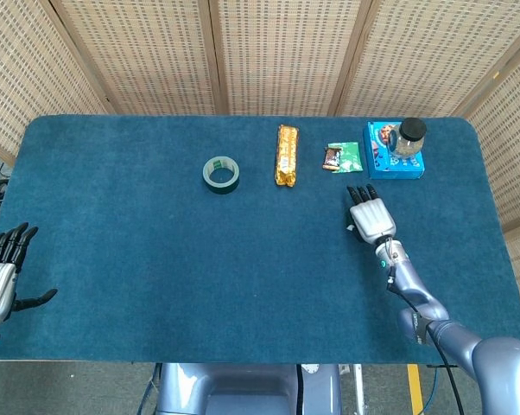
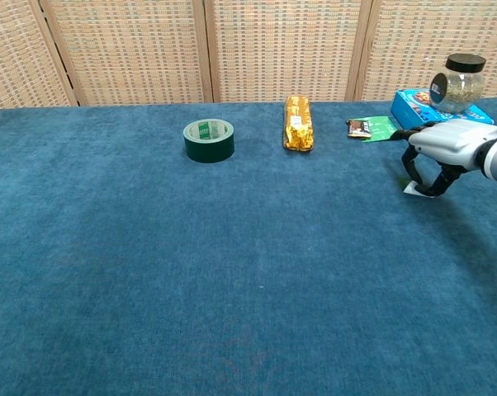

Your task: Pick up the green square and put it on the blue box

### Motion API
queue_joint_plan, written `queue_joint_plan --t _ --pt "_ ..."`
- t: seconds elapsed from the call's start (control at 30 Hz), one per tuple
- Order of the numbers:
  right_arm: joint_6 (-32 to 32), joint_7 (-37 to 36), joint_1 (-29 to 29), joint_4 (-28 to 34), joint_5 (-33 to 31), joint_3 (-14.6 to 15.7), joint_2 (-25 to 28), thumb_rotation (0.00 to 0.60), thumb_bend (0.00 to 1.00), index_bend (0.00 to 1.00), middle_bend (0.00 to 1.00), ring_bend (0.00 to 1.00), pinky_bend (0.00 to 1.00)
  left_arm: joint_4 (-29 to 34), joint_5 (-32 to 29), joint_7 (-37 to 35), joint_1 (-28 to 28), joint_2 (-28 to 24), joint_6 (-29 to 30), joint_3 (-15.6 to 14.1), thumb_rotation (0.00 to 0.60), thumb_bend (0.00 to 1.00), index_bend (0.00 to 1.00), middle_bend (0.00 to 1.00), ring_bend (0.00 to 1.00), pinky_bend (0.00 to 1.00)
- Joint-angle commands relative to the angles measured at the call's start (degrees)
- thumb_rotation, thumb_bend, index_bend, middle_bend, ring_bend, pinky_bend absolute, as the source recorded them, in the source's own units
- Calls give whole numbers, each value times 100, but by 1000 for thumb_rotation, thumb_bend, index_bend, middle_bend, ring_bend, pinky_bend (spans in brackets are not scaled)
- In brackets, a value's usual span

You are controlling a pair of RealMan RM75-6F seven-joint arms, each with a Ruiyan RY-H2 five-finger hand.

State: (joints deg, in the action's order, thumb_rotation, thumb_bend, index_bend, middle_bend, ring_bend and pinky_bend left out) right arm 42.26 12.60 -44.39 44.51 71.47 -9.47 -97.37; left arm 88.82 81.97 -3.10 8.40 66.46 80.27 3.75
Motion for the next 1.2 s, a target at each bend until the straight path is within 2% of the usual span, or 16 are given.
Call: queue_joint_plan --t 0.03,0.37,0.53,0.73,0.97,1.0,1.07,1.13,1.2 --pt "-7 -22 -3 -28 6 6 2 600 994 607 40 0 0 -5 -3 -1 3 2 -6 0 600 0 0 0 0 0" --pt "211 -203 -87 -411 105 -77 -107 600 1000 643 71 0 0 -9 -21 20 14 16 -31 3 600 0 0 0 0 0" --pt "618 -478 -324 -1406 122 -365 -373 600 1000 649 73 0 0 -16 -50 39 21 28 -48 13 600 0 0 0 0 0" --pt "853 -789 -503 -2075 163 -509 -376 600 1000 649 73 0 0 -25 -73 24 23 25 -51 27 600 0 0 0 0 0" --pt "1310 -1252 -343 -1989 319 -467 -104 600 995 649 74 0 0 -20 -43 20 19 22 -33 17 600 0 0 0 0 0" --pt "1486 -1342 -258 -1880 383 -427 -31 600 990 629 75 0 0 -20 -39 13 17 21 -29 15 600 0 0 0 0 0" --pt "1794 -1481 -92 -1647 476 -369 107 600 947 512 76 0 0 -28 -33 -3 10 18 -21 11 600 0 0 0 0 0" --pt "2233 -1628 202 -1173 566 -306 362 600 783 316 56 0 0 -41 -11 -33 -1 14 1 3 600 0 0 0 0 0" --pt "2522 -1703 479 -607 572 -285 643 600 495 124 13 0 0 -52 19 -69 -11 7 24 -6 600 0 0 0 0 0"
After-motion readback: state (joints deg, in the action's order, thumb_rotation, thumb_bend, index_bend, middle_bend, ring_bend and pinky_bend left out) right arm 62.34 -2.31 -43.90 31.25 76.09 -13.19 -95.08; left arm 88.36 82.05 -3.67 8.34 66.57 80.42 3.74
